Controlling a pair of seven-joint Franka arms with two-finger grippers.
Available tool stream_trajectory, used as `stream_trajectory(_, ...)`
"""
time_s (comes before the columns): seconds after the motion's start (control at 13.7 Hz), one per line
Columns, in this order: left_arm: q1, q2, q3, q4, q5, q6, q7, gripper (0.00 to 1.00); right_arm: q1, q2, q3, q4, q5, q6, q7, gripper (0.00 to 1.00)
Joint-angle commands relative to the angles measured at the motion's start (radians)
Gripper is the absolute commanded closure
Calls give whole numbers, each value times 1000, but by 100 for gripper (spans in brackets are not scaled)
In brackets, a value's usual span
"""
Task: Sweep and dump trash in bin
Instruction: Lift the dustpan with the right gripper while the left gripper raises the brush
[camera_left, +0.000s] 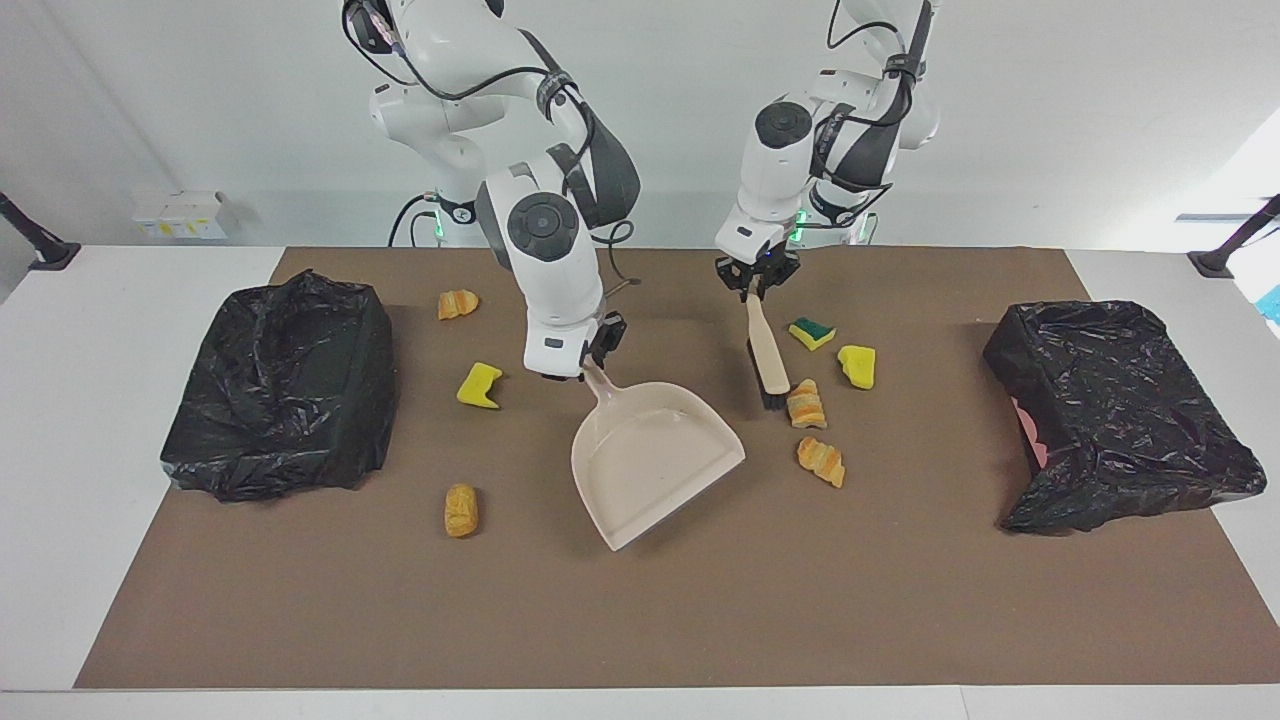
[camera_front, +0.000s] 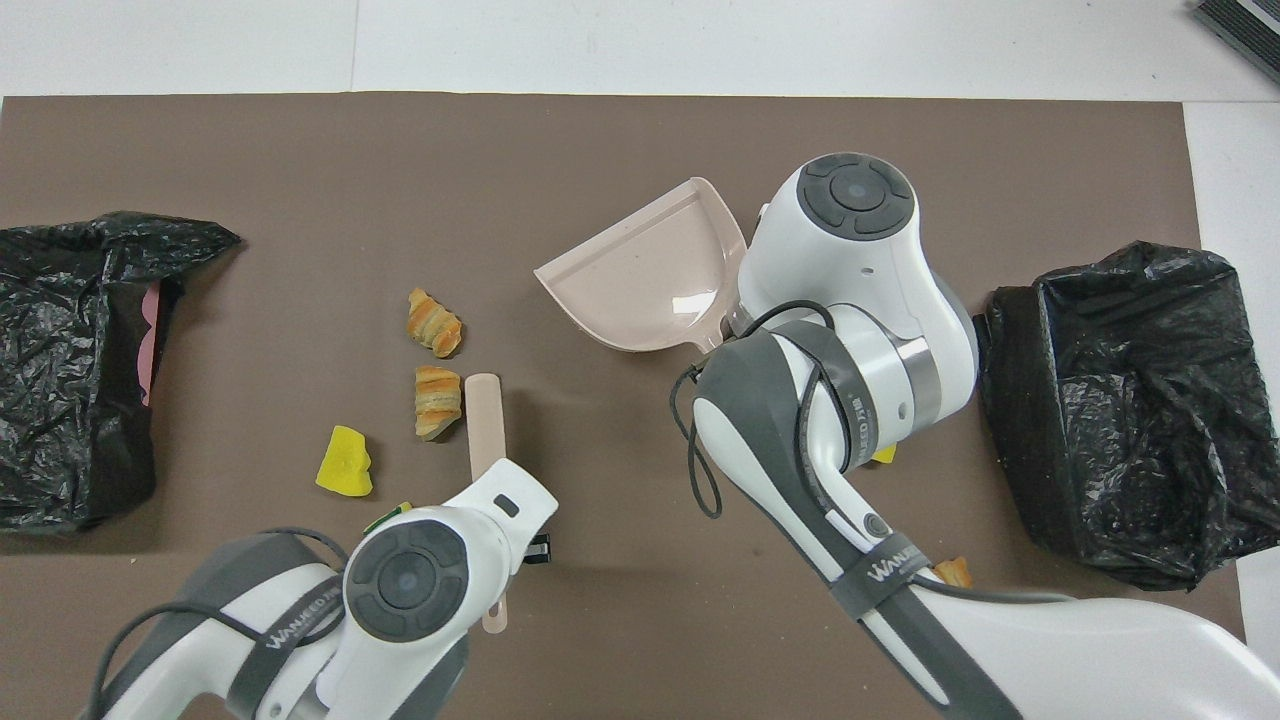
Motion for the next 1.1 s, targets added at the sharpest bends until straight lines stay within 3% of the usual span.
stream_trajectory(0.0,112,1,-13,37,53,-53,69,100,-19,-17,8,-13,-88,-23,-132,100)
stream_trajectory(0.22,256,27,-13,50,59,-35,278,100,-20,-17,8,-16,-138,-9,-308,100)
stream_trajectory(0.44,382,135,-14,166,61,-41,495,100,-50,-6,9,-11,-194,2,-549,100)
stream_trajectory(0.59,397,204,-14,203,61,-27,563,100,-40,-3,11,-7,-274,8,-637,100)
stream_trajectory(1.02,338,194,-16,156,61,-18,666,100,-7,29,15,-10,-368,45,-839,100)
